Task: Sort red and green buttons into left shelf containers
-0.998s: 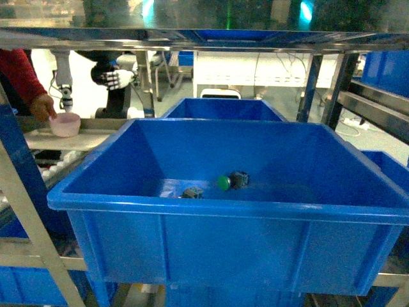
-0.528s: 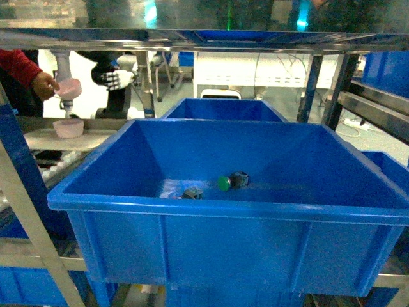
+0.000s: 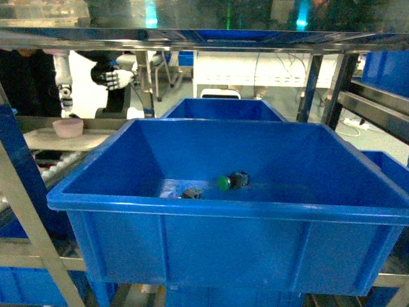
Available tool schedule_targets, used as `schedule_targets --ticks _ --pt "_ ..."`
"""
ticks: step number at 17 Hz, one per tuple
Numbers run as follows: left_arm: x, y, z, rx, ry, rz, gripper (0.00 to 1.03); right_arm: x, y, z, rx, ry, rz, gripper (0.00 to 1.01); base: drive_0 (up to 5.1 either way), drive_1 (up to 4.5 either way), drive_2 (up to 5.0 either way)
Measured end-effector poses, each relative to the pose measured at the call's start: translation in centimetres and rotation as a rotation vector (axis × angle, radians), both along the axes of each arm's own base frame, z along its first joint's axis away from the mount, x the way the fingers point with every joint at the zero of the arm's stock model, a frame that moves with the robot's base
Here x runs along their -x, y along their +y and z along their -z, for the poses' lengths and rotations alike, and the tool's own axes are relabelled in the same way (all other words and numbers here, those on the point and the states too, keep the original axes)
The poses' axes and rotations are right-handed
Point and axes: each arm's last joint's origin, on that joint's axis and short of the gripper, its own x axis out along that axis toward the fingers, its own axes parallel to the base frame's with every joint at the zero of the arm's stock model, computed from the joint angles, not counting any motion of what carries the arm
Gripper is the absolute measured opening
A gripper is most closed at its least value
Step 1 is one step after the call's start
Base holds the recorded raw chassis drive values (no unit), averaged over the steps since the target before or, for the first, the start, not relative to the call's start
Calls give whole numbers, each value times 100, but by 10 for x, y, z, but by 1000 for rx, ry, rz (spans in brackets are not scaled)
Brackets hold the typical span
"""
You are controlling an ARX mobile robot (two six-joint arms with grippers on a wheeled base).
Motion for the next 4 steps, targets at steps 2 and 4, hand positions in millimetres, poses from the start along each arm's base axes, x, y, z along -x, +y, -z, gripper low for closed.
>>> schedule_targets --ticks 2,4 --pt "0 0 0 0 0 0 2 0 0 0 0 0 0 2 0 0 0" --pt "0 0 0 0 0 0 9 0 0 0 0 0 0 2 0 0 0"
